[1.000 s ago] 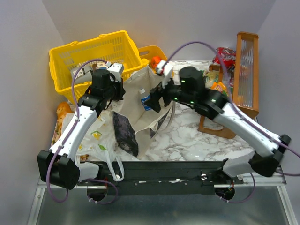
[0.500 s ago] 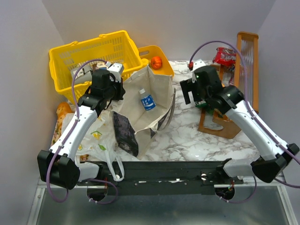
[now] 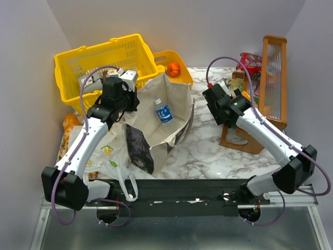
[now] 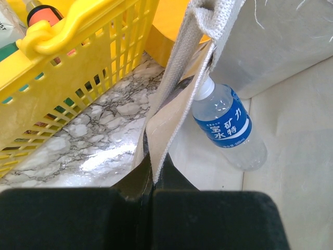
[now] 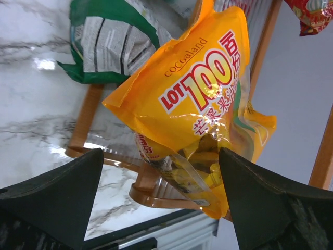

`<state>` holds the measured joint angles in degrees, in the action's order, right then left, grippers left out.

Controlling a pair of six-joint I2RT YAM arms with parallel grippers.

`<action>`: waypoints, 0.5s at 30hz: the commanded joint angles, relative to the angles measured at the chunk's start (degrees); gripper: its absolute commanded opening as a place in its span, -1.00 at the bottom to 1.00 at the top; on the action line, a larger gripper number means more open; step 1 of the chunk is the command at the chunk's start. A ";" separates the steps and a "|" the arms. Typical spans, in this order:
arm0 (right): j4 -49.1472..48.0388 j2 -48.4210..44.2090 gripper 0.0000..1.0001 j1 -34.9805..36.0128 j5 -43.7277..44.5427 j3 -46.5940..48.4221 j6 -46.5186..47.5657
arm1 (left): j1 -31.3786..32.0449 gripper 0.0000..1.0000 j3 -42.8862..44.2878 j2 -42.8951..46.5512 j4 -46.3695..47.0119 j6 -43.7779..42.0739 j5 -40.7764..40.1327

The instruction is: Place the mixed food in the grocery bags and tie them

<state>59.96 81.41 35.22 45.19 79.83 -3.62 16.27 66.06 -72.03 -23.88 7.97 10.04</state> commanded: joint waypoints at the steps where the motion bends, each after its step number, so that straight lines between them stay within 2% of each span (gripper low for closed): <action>1: 1.91 1.73 1.00 -0.50 7.28 -1.43 -1.22 | 0.60 -1.00 -0.41 0.49 -1.26 -0.23 0.50; 7: 2.09 4.64 1.00 -2.52 11.67 -3.02 -2.01 | 0.69 -1.00 -0.41 1.19 -1.35 -0.32 0.42; 9: 1.65 5.34 0.95 -2.96 11.76 -3.45 -2.10 | 0.69 -1.00 -0.50 1.45 -1.26 -0.32 0.33; 10: 1.04 5.34 0.88 -2.97 11.50 -3.54 -1.92 | 0.69 -1.00 -0.50 1.45 -1.17 -0.41 0.33; 11: 0.77 5.34 0.69 -2.97 11.33 -3.54 -1.83 | 0.69 -1.00 -0.50 1.45 -1.17 -0.32 0.24; 13: -0.02 4.99 0.48 -2.97 10.45 -3.46 -1.22 | 0.69 -1.00 -0.50 1.28 -1.26 -0.41 0.24; 14: -0.37 4.82 0.29 -2.97 10.27 -3.28 -0.87 | 0.78 -1.00 -0.50 1.19 -1.26 -0.32 0.24; 15: -0.72 4.64 0.17 -2.97 10.27 -3.02 -0.34 | 0.78 -1.00 -0.50 1.10 -1.26 -0.41 0.33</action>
<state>60.51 86.37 32.56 54.35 76.71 -4.25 16.32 66.06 -71.90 -23.90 7.97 10.02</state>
